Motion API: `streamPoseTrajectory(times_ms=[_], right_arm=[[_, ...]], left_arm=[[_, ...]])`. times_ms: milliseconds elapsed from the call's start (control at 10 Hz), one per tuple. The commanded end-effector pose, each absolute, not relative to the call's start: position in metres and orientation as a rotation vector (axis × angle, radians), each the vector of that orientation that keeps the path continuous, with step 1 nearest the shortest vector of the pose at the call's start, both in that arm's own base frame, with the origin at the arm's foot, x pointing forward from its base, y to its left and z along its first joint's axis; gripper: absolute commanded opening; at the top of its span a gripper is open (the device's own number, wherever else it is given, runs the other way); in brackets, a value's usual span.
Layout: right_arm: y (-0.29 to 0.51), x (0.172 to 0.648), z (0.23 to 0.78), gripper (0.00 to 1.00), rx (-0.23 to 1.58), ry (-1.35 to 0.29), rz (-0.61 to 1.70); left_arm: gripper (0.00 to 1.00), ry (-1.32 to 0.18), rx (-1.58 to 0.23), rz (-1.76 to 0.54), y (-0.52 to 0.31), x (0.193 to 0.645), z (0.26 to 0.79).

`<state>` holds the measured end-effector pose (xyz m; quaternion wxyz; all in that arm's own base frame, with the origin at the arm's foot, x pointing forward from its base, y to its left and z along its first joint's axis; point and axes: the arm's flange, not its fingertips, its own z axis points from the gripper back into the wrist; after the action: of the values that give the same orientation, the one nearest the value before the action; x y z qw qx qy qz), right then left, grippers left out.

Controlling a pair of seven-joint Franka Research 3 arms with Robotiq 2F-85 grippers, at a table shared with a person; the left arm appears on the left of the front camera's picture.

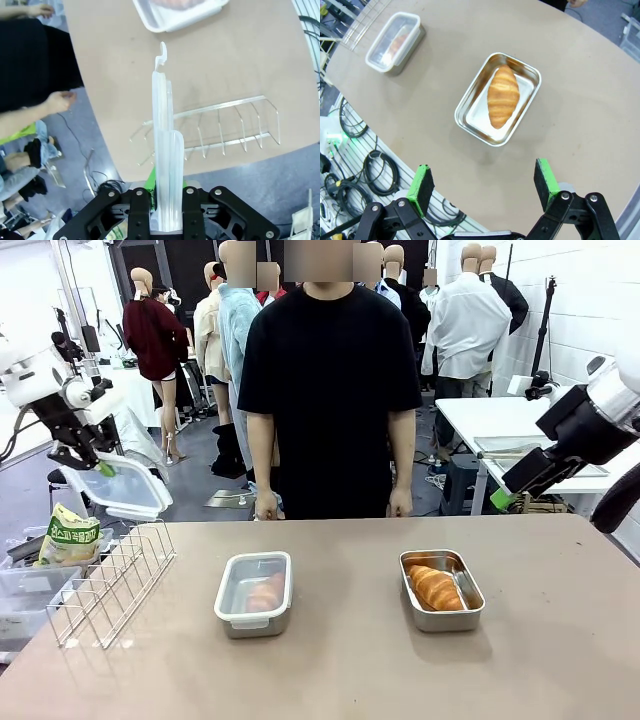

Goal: Place the bread in airtight containers.
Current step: Pick up one Airtight Container lid and hand it to the human.

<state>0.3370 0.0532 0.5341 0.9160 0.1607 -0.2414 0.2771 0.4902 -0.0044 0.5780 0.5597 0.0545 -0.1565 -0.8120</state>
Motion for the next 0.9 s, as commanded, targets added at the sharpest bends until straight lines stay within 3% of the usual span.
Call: streamPoseTrajectory(times_ms=[0,500,800], right_arm=[[0.054,0.337,0.533,1.0,0.346,-0.495,0.57],[0.054,0.337,0.533,1.0,0.346,-0.495,0.57],[0.054,0.337,0.533,1.0,0.346,-0.495,0.57]], left_arm=[[0.0,-0.505,0.122,-1.997,-0.021,0.496,0.571],[0.0,-0.854,0.337,-2.271,-0.123,0.496,0.65],[0.0,-1.042,0.434,-2.4,-0.185,0.492,0.669]])
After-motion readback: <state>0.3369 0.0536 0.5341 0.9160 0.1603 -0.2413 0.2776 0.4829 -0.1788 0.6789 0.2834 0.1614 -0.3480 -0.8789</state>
